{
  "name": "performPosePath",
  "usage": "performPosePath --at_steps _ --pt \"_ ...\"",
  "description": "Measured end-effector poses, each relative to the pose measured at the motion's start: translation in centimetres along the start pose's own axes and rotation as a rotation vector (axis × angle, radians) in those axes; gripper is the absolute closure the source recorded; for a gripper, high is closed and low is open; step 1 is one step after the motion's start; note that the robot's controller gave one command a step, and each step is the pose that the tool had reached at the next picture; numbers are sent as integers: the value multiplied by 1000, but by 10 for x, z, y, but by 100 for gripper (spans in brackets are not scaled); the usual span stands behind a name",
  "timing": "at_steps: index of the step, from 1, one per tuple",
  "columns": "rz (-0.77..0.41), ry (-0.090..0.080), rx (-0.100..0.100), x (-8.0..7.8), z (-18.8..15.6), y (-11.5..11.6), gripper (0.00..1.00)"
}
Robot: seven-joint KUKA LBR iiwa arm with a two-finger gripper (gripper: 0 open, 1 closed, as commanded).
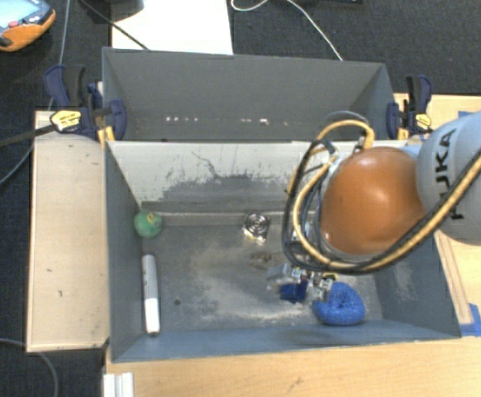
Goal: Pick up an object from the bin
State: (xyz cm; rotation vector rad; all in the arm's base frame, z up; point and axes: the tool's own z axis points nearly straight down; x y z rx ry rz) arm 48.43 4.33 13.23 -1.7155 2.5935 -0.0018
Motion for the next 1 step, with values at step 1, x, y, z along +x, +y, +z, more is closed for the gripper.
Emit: performPosePath --at_steps 1 --pt "145 -6 8 0 -80 -16 100"
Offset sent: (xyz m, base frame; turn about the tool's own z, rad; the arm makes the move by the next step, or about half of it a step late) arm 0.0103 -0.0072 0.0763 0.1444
